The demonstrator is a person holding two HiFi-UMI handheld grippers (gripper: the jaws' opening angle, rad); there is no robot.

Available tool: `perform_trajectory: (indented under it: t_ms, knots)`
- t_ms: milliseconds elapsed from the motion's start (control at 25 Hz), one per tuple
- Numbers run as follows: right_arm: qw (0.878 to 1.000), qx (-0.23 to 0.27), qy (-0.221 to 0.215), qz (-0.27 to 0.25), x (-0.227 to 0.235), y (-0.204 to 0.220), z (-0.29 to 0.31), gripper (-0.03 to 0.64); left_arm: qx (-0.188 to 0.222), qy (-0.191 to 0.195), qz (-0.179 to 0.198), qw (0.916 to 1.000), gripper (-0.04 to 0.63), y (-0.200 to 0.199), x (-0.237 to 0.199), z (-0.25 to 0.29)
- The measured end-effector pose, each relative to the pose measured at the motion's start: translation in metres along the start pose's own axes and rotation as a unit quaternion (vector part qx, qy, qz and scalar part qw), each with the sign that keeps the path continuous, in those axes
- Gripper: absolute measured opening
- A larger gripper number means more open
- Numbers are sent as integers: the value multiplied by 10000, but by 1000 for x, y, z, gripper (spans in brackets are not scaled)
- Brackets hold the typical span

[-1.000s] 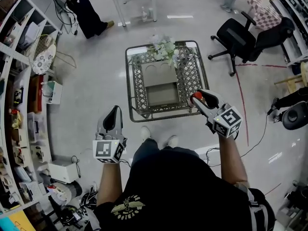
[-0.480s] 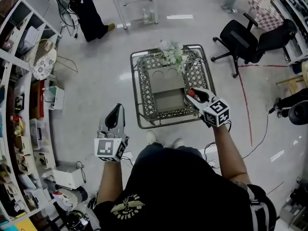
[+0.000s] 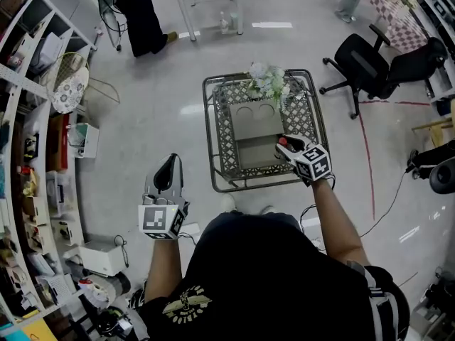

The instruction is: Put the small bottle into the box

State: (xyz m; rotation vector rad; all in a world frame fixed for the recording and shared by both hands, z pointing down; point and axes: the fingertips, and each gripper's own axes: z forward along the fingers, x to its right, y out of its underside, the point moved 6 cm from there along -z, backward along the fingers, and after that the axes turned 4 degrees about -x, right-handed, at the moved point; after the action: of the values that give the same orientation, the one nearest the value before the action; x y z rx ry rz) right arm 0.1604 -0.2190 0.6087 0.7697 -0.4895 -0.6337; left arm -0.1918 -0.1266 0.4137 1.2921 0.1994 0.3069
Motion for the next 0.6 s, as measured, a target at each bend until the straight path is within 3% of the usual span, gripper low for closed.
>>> perform_trajectory:
  t_ms: [600]
  knots:
    - [9922, -1183, 169, 363, 27, 82, 92, 147, -348, -325, -117, 9988, 0, 22, -23, -20]
